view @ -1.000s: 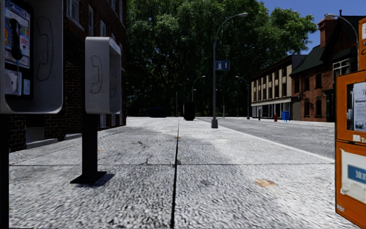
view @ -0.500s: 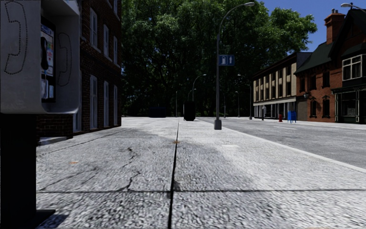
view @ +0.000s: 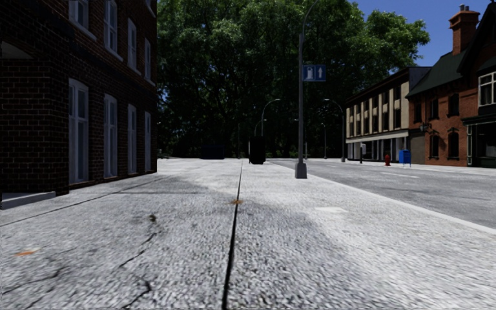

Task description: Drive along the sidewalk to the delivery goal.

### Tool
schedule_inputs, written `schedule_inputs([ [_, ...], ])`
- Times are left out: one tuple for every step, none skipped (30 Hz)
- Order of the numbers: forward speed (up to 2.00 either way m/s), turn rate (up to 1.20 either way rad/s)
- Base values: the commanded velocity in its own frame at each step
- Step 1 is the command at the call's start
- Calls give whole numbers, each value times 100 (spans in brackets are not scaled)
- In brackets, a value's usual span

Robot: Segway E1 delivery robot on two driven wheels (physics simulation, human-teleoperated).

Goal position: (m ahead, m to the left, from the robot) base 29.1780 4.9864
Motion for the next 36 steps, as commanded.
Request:
schedule_inputs([
  [200,12],
  [200,15],
  [200,17],
  [200,18],
  [200,18],
  [200,19],
  [200,20],
  [200,23],
  [200,26],
  [200,26],
  [200,27],
  [200,27],
  [200,27],
  [200,27],
  [200,27],
  [200,27],
  [200,27],
  [200,27],
  [200,27],
  [200,27],
  [200,27],
  [200,27],
  [200,28],
  [200,35],
  [200,36],
  [200,37],
  [200,37],
  [200,36],
  [200,36],
  [200,30],
  [200,18],
  [200,0],
  [200,0],
  [200,0],
  [200,0],
  [200,0],
])
